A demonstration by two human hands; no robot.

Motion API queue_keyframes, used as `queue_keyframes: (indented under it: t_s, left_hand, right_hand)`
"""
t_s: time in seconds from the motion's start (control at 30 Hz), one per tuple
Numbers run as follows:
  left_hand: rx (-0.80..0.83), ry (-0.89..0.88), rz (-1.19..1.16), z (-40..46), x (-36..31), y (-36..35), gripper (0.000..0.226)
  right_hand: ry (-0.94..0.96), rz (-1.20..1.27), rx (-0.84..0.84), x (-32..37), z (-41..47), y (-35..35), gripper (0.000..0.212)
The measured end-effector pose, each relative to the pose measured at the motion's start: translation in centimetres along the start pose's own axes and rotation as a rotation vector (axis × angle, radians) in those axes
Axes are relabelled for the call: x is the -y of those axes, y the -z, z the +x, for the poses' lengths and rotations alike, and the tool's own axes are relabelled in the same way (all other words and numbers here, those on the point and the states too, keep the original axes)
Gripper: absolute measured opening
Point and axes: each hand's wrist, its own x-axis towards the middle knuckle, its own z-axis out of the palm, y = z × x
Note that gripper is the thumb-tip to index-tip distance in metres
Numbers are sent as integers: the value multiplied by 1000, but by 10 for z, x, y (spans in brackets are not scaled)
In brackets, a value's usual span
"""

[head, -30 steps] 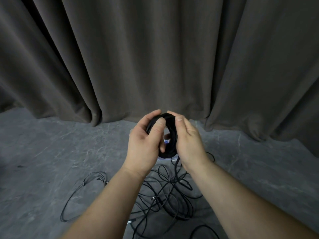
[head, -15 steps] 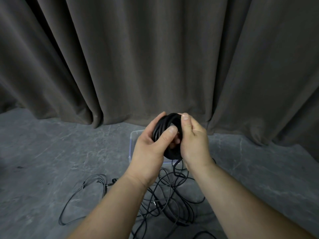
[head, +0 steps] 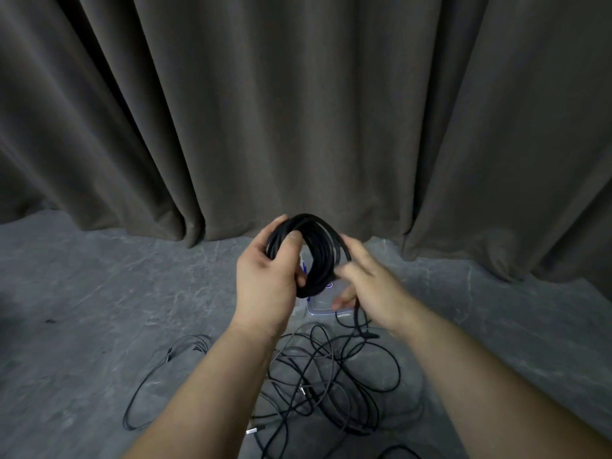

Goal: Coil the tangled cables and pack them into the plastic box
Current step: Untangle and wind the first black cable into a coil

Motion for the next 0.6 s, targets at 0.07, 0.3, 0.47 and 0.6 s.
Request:
queue_keyframes:
  t_s: [0.07,0.3,0.47,0.6]
  left_hand:
    - [-54,-22,16,5,0,6,31]
    - [-187,-68,35,14,-4,16,31]
    - [-336,-50,-27,23,-1,23,29]
    - [-548,-12,-126,40,-2,45,30]
  right_hand:
    - [-38,-249,20,-14,-1,6,42]
    - [-52,-293,-306,-31,2,20,25]
    - [54,-107,-496,-21,1,17,17]
    - [19,-80,-337,-29,-2,24,17]
